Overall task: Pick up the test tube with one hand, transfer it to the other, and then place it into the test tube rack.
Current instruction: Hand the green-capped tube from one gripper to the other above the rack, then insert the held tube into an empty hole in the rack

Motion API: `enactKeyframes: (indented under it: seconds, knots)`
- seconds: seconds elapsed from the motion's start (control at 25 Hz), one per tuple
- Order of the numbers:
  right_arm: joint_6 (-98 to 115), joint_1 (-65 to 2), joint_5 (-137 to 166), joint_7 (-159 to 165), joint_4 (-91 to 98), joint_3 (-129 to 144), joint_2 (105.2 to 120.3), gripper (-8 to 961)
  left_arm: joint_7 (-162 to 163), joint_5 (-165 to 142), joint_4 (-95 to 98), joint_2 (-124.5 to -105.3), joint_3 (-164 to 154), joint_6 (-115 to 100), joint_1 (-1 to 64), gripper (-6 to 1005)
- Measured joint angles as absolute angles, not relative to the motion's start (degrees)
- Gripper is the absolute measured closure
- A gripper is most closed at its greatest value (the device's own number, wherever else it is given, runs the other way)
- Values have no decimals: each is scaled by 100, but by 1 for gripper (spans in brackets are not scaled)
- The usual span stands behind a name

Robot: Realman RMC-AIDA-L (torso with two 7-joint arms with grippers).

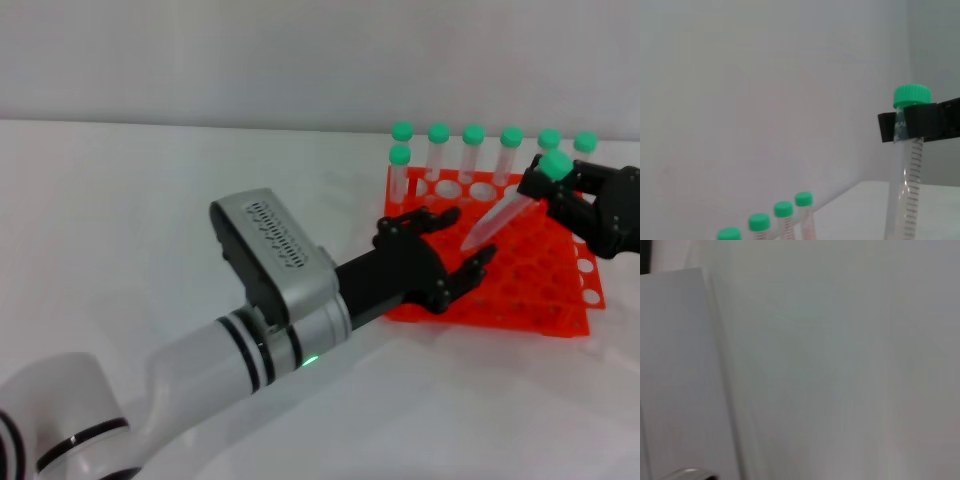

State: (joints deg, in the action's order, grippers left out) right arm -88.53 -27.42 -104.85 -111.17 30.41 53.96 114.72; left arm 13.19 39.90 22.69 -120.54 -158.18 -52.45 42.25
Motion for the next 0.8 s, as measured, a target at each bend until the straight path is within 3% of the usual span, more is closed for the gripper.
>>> enactKeyframes:
  seconds: [0.24, 0.48, 0.8]
  knots:
    - [-8581, -2841, -10525, -11134, 3077, 5149, 11501, 753, 826, 4000, 2306, -12054, -15573, -5300, 3777, 408]
    - [-8111, -3216, -10406, -11644, 3139, 5176, 11486, 753, -146, 4390, 2335, -12048, -15553, -5842, 2841, 178]
    - [-7129, -3781, -10067, -11634, 3165, 5687, 11519, 753, -509, 6127, 2073, -12009, -15541, -7100, 1755, 105]
